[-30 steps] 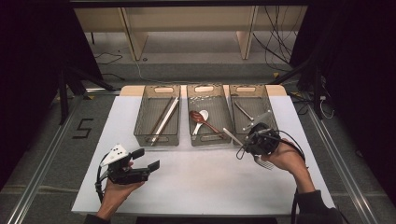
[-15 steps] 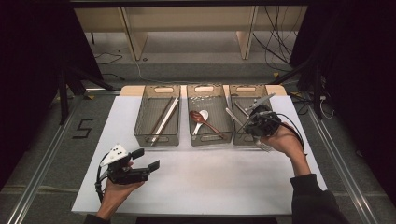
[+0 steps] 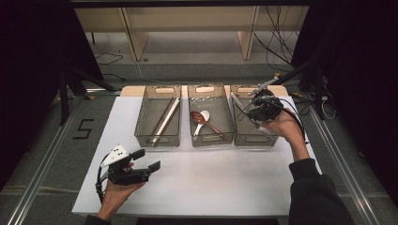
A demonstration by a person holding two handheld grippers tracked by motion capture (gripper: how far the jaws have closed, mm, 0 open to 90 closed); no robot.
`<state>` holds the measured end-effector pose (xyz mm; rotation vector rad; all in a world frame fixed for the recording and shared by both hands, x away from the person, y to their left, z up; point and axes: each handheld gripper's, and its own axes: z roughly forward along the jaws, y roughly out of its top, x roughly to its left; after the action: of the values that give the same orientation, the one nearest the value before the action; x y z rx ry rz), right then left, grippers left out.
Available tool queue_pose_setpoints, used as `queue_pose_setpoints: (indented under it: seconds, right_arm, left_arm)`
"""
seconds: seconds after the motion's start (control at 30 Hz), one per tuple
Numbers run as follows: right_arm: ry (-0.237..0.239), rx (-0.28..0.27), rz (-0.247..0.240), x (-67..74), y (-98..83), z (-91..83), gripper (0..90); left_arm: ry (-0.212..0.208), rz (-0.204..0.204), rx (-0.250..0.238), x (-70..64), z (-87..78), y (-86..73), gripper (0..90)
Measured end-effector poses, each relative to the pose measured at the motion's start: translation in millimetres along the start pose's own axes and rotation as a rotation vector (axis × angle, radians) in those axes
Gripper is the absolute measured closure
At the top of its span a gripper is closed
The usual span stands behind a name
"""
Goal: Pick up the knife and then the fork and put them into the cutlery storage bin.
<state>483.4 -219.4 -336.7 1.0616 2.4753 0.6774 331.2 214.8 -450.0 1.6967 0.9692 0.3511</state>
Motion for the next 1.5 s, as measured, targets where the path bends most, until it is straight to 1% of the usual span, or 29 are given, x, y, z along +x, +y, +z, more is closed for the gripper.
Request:
queue_pose_setpoints:
  seconds: [0.27, 0.6, 0.67, 0.77, 0.93, 1.07, 1.5]
  right_arm:
    - [-0.038, -0.012, 0.033, -15.0, 8.7, 9.1, 84.9]
    - [-0.078, -0.002, 0.076, -30.1, 9.3, 29.3, 85.0]
    - [-0.077, -0.008, 0.083, -32.0, 9.2, 31.7, 84.9]
    - [-0.089, -0.007, 0.084, -32.9, 9.2, 35.2, 84.9]
    - [-0.095, -0.01, 0.102, -34.6, 7.8, 42.6, 84.9]
    - [-0.099, 0.003, 0.118, -36.4, 4.2, 50.2, 84.8]
    - [-0.101, 0.023, 0.162, -41.2, -7.0, 67.8, 84.7]
  left_arm:
    - [0.0, 0.0, -0.001, 0.1, -0.1, 0.0, 15.8]
    - [-0.001, 0.0, -0.001, 0.3, -0.2, 0.1, 15.8]
    - [-0.002, -0.002, -0.002, 0.3, -0.1, 0.1, 15.8]
    - [-0.002, -0.001, 0.0, 0.4, -0.3, 0.1, 15.8]
    - [-0.003, -0.003, -0.002, 0.3, -0.3, 0.1, 15.8]
    - [-0.003, -0.004, -0.002, 0.5, -0.2, 0.1, 15.8]
    - [-0.004, -0.001, 0.001, 0.4, 0.0, 0.1, 15.8]
